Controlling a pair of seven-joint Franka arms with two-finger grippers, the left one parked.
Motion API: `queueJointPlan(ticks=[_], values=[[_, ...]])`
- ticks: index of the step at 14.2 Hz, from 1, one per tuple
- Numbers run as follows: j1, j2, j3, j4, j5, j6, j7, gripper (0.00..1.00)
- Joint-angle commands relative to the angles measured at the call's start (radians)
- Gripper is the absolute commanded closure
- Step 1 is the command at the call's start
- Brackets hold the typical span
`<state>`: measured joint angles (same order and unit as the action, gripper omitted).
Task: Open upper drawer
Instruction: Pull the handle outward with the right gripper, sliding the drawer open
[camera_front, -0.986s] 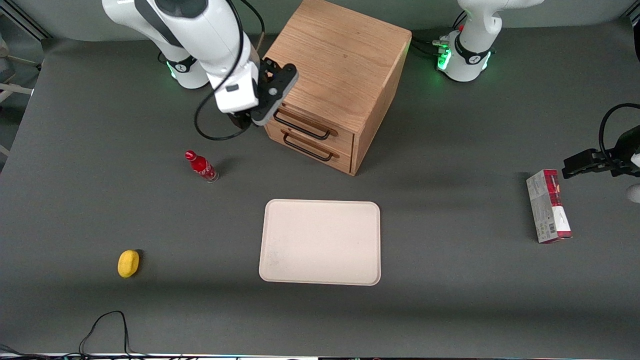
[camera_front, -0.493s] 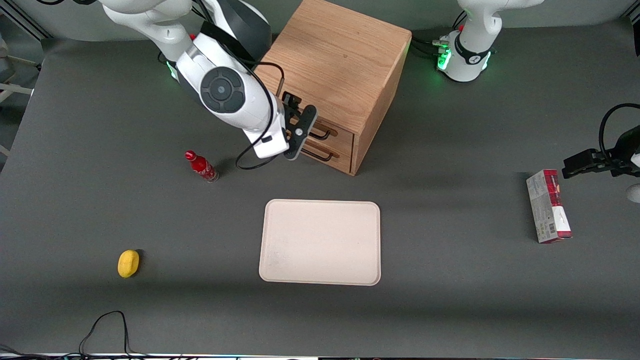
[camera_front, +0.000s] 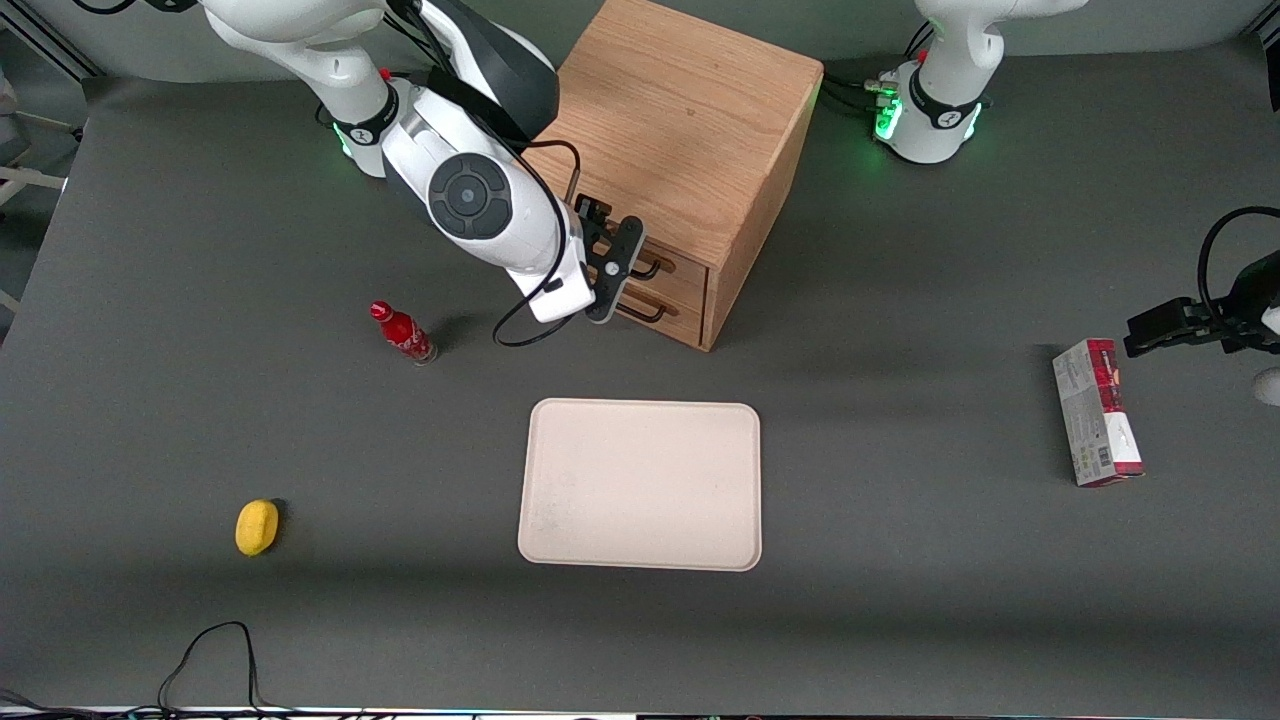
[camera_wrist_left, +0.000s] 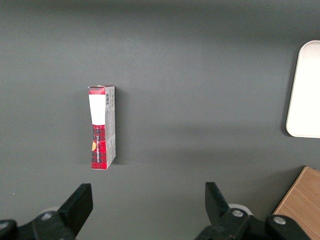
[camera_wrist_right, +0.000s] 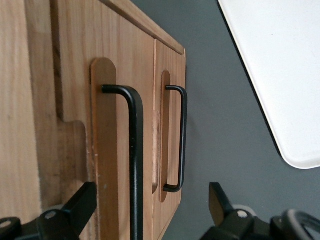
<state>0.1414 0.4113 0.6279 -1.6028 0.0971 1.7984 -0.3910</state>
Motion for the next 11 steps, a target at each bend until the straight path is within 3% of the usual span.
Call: queueJointPlan(ticks=[1, 5, 7, 11], values=[[-0.005, -0.009, -0.008, -0.035, -0.005, 0.036, -0.061, 0.00], [-0.005, 0.001, -0.017, -0.078, -0.016, 0.108, -0.072, 0.00], [-0.005, 0.020, -0.017, -0.078, -0.065, 0.134, -0.074, 0.00], [-0.006, 0.034, -0.046, -0.040, -0.100, 0.141, -0.097, 0.00]])
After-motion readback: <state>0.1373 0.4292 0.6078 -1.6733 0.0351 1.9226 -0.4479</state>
